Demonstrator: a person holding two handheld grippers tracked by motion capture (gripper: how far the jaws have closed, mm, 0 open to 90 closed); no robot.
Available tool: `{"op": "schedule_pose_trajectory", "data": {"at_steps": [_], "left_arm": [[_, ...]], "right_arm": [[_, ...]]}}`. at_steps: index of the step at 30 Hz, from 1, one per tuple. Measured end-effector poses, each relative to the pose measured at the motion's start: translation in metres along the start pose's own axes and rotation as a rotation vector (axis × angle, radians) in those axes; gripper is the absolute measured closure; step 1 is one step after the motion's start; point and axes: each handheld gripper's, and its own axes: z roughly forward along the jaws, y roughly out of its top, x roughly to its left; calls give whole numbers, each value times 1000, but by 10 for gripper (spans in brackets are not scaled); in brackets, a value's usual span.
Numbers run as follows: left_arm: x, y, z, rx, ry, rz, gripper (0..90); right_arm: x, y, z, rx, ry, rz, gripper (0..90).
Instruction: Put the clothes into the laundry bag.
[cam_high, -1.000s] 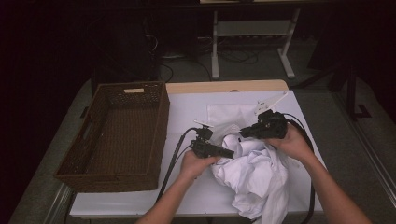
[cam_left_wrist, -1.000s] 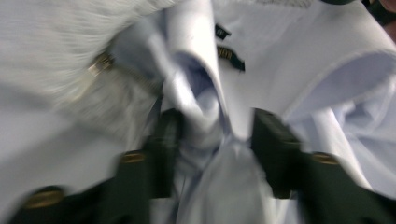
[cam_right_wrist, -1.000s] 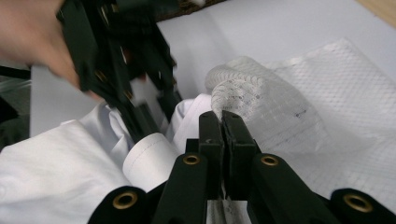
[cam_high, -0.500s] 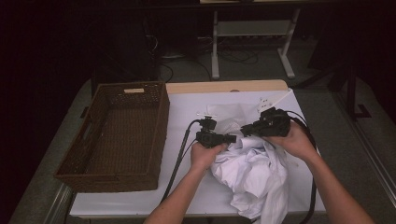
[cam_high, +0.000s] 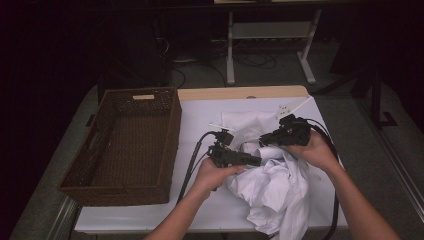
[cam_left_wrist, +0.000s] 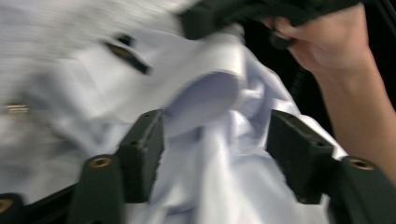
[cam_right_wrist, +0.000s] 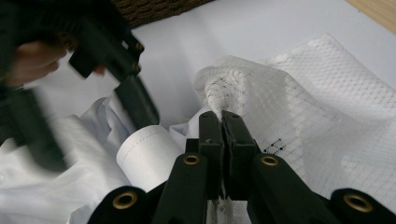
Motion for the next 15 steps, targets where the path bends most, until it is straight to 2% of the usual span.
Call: {"op": "schedule_pose_trajectory", "data": {"at_steps": [1,2,3,4,6,7,8,9,10,11,15], "left_arm": [[-2,1,3,10,22,17,349],[-3,2,8,17,79,33,342],[-3,3,14,19,111,41,334],[0,5,19,21,112,32,359],[3,6,27,7,162,38,495],[6,7,31,-7,147,44,562],[8,7,33,-28,142,50,702],[8,8,35,-46,159,64,803],[10,9,36,-62,152,59,874],[12,11,37,-68,136,38,882],[31,17,30,-121,178,-32,884]], "right_arm": [[0,0,0,1,-2,2,867],[0,0,0,2,-1,3,867],[0,0,0,4,-1,2,867],[0,0,0,4,-4,-3,867],[1,0,1,6,-1,-4,867],[2,0,2,10,-1,-5,867],[3,0,2,11,-4,-13,867],[4,1,1,12,-4,-13,868],[4,1,0,9,-4,-15,870],[5,1,-2,6,-6,-15,871],[10,6,-18,-37,25,-28,873]]}}
